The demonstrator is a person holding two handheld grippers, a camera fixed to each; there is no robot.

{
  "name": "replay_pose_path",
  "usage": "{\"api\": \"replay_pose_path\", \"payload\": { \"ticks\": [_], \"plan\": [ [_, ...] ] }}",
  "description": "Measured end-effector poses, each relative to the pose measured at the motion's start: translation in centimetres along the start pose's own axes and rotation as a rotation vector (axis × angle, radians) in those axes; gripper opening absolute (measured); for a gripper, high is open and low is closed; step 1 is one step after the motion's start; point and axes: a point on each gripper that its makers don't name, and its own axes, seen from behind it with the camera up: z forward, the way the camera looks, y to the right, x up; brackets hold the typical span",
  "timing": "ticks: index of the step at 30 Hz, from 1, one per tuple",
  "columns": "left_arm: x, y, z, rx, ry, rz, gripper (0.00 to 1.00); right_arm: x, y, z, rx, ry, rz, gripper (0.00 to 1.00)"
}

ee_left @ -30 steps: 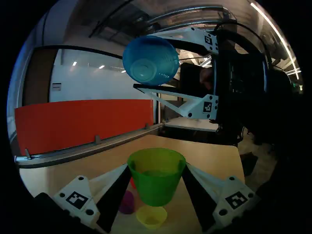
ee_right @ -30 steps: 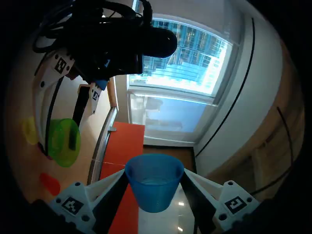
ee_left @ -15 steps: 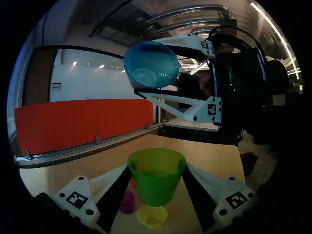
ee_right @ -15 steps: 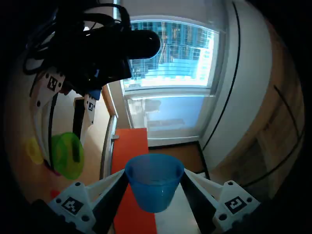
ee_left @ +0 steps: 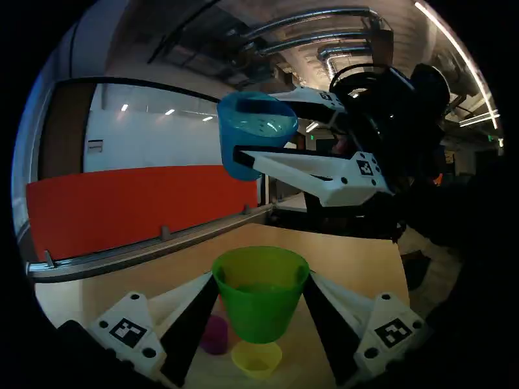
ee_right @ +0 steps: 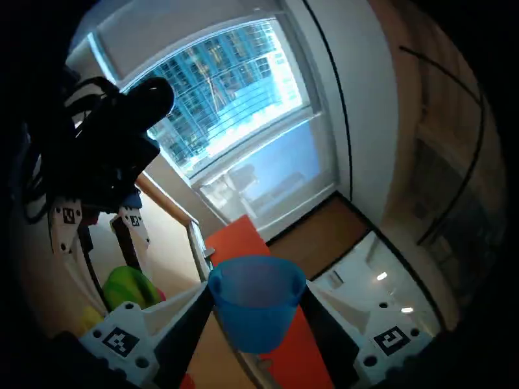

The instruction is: Pour water

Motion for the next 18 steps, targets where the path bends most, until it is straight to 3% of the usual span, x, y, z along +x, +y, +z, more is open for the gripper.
{"api": "replay_pose_path", "payload": {
  "ticks": [13,18],
  "plan": [
    [-0.2,-1.3,-1.3,0.033,-0.008,0.003,0.86,-0.9,-2.5,-1.4,0.071,-0.035,0.489,0.89],
    [-0.3,-2.1,-1.9,0.051,-0.014,0.005,0.86,-1.8,-2.8,-1.8,0.1,-0.045,0.622,0.89]
  ]
}}
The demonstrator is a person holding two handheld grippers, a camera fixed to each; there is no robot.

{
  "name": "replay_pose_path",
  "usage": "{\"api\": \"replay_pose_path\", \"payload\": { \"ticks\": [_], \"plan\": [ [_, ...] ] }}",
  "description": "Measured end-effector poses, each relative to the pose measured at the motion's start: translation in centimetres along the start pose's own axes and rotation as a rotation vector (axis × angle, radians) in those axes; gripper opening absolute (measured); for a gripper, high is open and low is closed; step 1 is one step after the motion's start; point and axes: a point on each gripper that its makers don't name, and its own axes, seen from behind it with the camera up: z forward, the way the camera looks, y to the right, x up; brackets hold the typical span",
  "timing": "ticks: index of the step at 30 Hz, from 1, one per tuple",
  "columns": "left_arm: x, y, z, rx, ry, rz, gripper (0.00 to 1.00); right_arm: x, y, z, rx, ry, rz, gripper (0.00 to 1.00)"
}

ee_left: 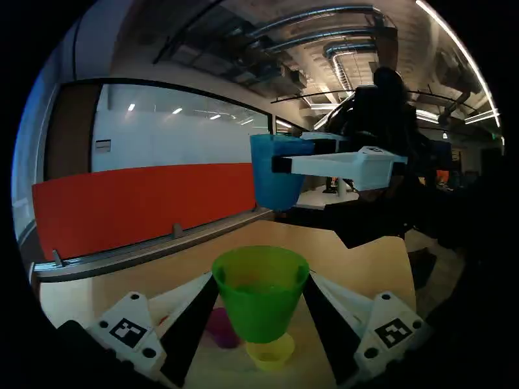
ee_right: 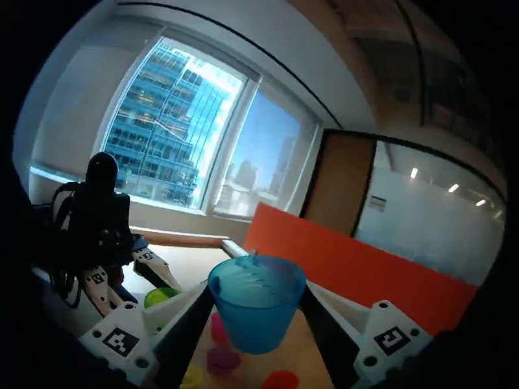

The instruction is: Pour water

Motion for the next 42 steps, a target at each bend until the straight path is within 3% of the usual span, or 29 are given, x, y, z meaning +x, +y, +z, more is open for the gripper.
{"api": "replay_pose_path", "payload": {
  "ticks": [7,17,29,42],
  "plan": [
    [-0.1,-1.1,-0.7,0.022,-0.007,0.001,0.86,-1.6,0.0,-0.2,0.034,-0.017,0.108,0.89],
    [-0.3,-2.1,-1.3,0.044,-0.029,0.018,0.86,-3.2,0.5,-0.6,0.063,-0.028,0.216,0.89],
    [-2.6,-3.5,-1.7,0.066,-0.105,0.022,0.86,-7.8,1.1,-1.5,0.059,-0.097,0.236,0.9],
    [-7.0,-4.8,-1.5,0.075,-0.229,0.025,0.86,-13.4,0.7,-1.9,0.077,-0.198,0.246,0.9]
  ]
}}
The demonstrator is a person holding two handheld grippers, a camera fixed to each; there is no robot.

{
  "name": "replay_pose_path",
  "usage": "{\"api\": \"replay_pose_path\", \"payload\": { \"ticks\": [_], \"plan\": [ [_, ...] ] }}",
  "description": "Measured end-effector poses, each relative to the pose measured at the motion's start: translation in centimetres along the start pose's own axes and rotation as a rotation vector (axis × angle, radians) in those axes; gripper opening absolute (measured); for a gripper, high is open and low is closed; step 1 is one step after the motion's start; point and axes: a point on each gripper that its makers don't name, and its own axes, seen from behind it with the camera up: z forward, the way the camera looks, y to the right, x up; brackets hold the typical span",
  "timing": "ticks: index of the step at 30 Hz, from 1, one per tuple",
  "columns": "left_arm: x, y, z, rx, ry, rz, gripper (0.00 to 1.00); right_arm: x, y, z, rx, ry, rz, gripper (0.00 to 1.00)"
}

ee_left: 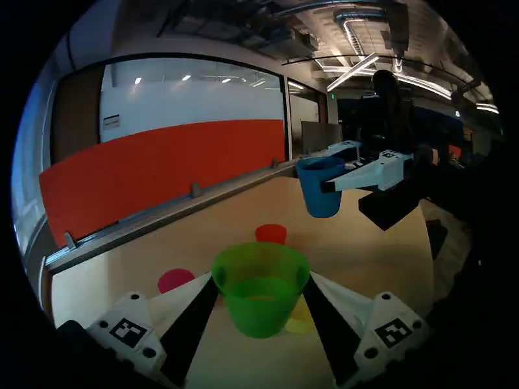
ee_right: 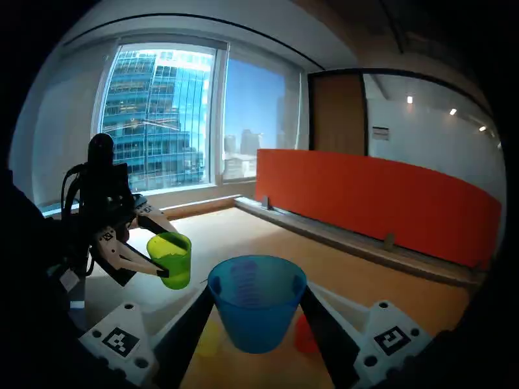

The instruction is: Pour water

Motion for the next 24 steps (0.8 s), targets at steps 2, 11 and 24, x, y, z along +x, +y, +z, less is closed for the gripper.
{"api": "replay_pose_path", "payload": {
  "ticks": [2,11,24],
  "plan": [
    [-0.5,-0.2,0.3,0.001,-0.019,0.0,0.86,-0.9,0.1,0.3,0.003,-0.018,-0.003,0.9],
    [-3.6,-0.8,1.4,-0.016,-0.109,0.003,0.86,-5.3,0.6,1.7,0.019,-0.119,0.002,0.9],
    [-7.9,-1.6,2.9,-0.039,-0.258,0.025,0.86,-10.7,0.5,3.7,0.065,-0.262,0.006,0.9]
  ]
}}
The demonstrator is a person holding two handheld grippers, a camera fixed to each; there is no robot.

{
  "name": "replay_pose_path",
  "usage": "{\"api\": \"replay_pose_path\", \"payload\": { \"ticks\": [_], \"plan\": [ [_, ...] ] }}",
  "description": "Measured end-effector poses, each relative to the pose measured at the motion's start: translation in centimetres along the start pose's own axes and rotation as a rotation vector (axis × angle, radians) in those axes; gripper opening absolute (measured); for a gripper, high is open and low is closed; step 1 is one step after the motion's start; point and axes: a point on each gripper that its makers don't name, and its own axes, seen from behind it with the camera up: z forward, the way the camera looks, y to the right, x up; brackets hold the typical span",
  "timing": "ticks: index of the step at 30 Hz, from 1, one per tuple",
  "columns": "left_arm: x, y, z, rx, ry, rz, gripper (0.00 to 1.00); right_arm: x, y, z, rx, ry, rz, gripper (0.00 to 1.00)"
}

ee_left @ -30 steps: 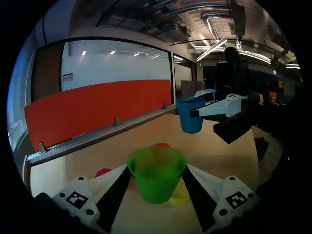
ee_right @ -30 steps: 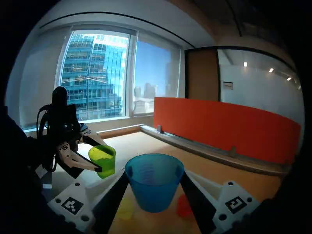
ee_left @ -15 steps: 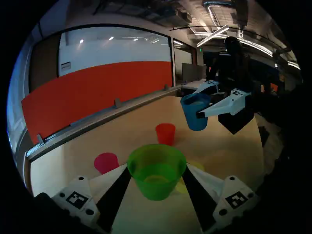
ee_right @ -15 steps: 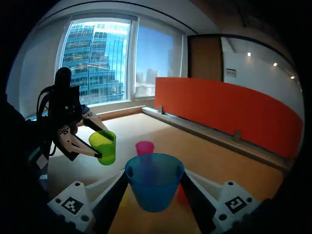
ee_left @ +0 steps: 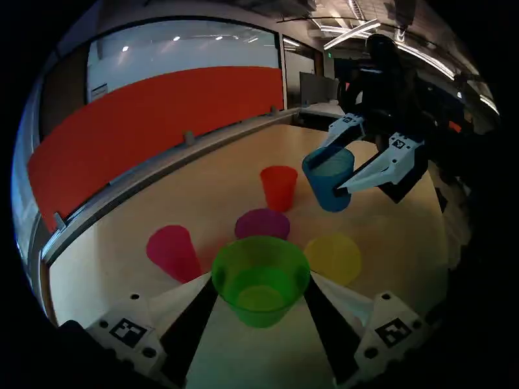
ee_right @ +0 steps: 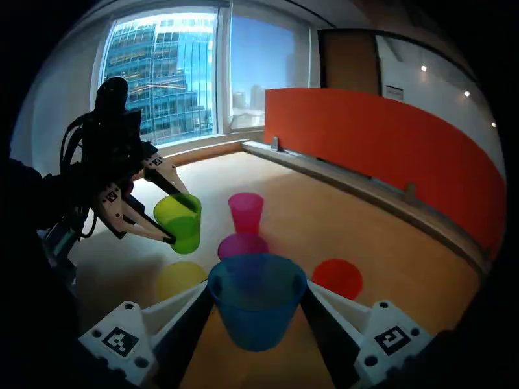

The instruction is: Pour water

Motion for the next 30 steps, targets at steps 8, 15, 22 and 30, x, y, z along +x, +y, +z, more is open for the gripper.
{"api": "replay_pose_path", "payload": {
  "ticks": [8,15,22,30],
  "plan": [
    [-1.6,-0.5,1.6,-0.012,-0.062,-0.003,0.86,-2.6,-0.2,1.5,0.03,-0.072,-0.012,0.91],
    [-2.3,-0.7,2.5,-0.03,-0.086,-0.008,0.86,-3.9,-0.1,2.5,0.041,-0.1,-0.014,0.91],
    [-3.0,-1.0,3.2,-0.038,-0.102,-0.02,0.86,-4.9,0.0,3.3,0.054,-0.127,-0.012,0.91],
    [-3.9,-1.2,3.7,-0.048,-0.113,-0.033,0.86,-5.4,0.0,4.1,0.058,-0.137,-0.009,0.91]
  ]
}}
